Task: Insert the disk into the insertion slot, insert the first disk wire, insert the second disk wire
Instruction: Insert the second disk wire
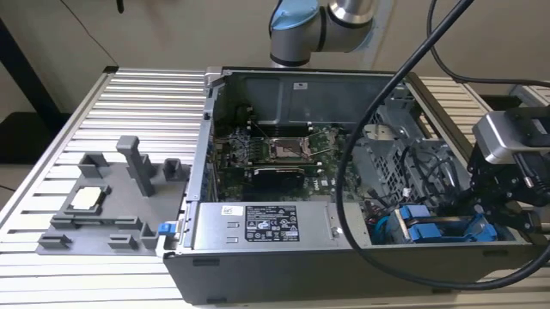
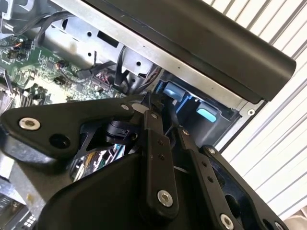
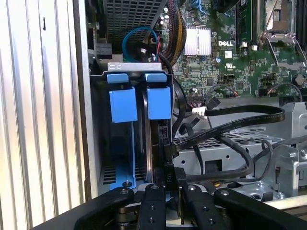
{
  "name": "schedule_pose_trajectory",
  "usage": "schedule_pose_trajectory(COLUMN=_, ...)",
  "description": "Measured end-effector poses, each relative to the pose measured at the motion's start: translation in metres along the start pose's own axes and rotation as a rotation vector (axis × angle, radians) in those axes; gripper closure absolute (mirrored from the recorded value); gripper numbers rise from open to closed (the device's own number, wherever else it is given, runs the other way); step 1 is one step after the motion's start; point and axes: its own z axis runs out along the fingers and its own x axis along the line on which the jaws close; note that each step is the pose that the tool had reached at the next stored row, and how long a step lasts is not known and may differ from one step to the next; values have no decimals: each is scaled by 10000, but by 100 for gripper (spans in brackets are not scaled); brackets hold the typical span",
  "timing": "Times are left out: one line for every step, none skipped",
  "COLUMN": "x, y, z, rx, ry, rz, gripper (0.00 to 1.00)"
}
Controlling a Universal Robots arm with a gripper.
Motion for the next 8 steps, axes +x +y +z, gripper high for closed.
schedule_pose_trajectory(x=-6, y=1, z=2, rx=1, ry=-1, rz=6, gripper=80)
schedule_pose_trajectory(x=-13, y=3, z=4, rx=2, ry=-2, rz=10, gripper=80)
schedule_pose_trajectory(x=-20, y=4, z=5, rx=3, ry=-3, rz=12, gripper=80)
schedule_pose_trajectory(x=-26, y=5, z=7, rx=3, ry=-2, rz=16, gripper=80)
schedule_pose_trajectory(x=-29, y=7, z=8, rx=4, ry=-2, rz=19, gripper=80)
schedule_pose_trajectory(x=-29, y=9, z=8, rx=5, ry=-3, rz=21, gripper=80)
schedule_pose_trajectory(x=-28, y=14, z=9, rx=5, ry=-2, rz=21, gripper=80)
schedule_pose_trajectory(x=-29, y=19, z=9, rx=5, ry=-2, rz=21, gripper=80)
